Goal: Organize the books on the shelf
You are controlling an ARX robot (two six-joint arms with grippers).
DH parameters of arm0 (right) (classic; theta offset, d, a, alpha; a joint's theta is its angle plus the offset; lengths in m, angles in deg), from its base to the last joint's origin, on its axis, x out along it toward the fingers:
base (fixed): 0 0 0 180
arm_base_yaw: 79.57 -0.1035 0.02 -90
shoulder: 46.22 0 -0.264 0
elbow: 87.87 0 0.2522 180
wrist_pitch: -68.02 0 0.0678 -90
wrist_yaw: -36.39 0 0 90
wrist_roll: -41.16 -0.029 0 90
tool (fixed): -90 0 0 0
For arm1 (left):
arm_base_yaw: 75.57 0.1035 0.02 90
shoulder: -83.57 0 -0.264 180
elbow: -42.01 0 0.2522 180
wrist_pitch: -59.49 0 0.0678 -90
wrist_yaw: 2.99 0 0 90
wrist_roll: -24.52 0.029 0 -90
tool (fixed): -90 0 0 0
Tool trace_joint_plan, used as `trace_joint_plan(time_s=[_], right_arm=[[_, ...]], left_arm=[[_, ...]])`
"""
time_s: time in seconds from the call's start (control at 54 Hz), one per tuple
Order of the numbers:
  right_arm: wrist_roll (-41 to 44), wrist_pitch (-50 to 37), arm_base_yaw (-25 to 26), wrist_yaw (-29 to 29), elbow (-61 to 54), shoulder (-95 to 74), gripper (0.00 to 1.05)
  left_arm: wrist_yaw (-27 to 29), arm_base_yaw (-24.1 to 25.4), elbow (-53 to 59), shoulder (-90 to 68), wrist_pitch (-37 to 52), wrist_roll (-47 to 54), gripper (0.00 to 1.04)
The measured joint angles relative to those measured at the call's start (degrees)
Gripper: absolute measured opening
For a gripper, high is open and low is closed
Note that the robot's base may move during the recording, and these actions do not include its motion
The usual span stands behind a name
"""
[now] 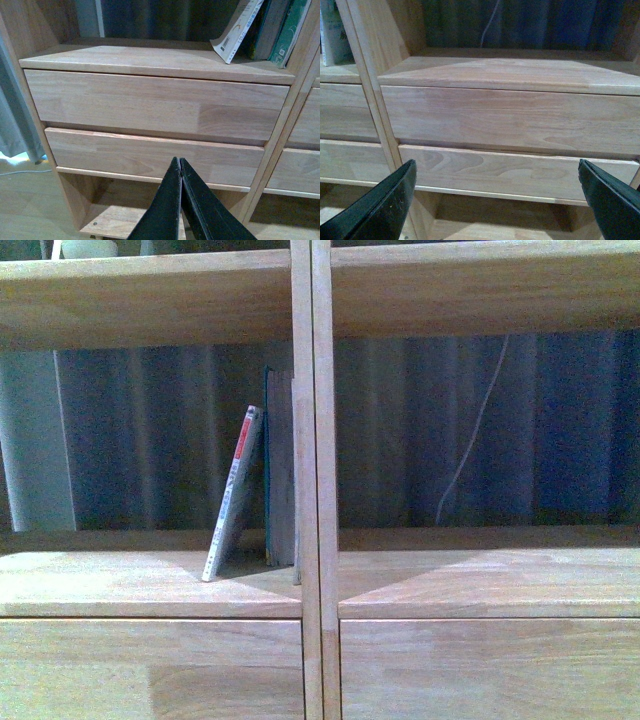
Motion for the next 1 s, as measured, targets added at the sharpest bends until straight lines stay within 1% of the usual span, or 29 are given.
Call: trace_joint_plan(time_s=[0.037,0.13,0.148,0.278,0.296,0.37,0.389,0.444,0.463,0.5,0.518,0.592,0.999], right_arm=[[0.0,0.0,0.0,0.0,0.0,0.0,0.98],[0.0,0.0,0.0,0.0,0.0,0.0,0.98],[0.0,0.0,0.0,0.0,0.0,0.0,0.98],[0.0,0.0,0.0,0.0,0.0,0.0,0.98],[0.0,0.0,0.0,0.0,0.0,0.0,0.98],[0.0,0.0,0.0,0.0,0.0,0.0,0.98],[0.0,0.0,0.0,0.0,0.0,0.0,0.98],[0.0,0.0,0.0,0.0,0.0,0.0,0.98],[0.0,0.0,0.0,0.0,0.0,0.0,0.98],[0.0,0.0,0.0,0.0,0.0,0.0,0.98],[0.0,0.0,0.0,0.0,0.0,0.0,0.98],[0.0,0.0,0.0,0.0,0.0,0.0,0.98],[0.0,0.0,0.0,0.0,0.0,0.0,0.98]], left_arm=[[0.0,0.0,0.0,0.0,0.0,0.0,0.12],[0.0,0.0,0.0,0.0,0.0,0.0,0.36],[0.0,0.0,0.0,0.0,0.0,0.0,0.38],[0.0,0.0,0.0,0.0,0.0,0.0,0.61],[0.0,0.0,0.0,0.0,0.0,0.0,0.63],[0.0,0.0,0.0,0.0,0.0,0.0,0.77],[0.0,0.0,0.0,0.0,0.0,0.0,0.79],[0.0,0.0,0.0,0.0,0.0,0.0,0.9],[0.0,0.0,0.0,0.0,0.0,0.0,0.91],[0.0,0.0,0.0,0.0,0.0,0.0,0.98],[0.0,0.0,0.0,0.0,0.0,0.2,0.99],[0.0,0.0,0.0,0.0,0.0,0.2,0.97],[0.0,0.0,0.0,0.0,0.0,0.2,0.97]])
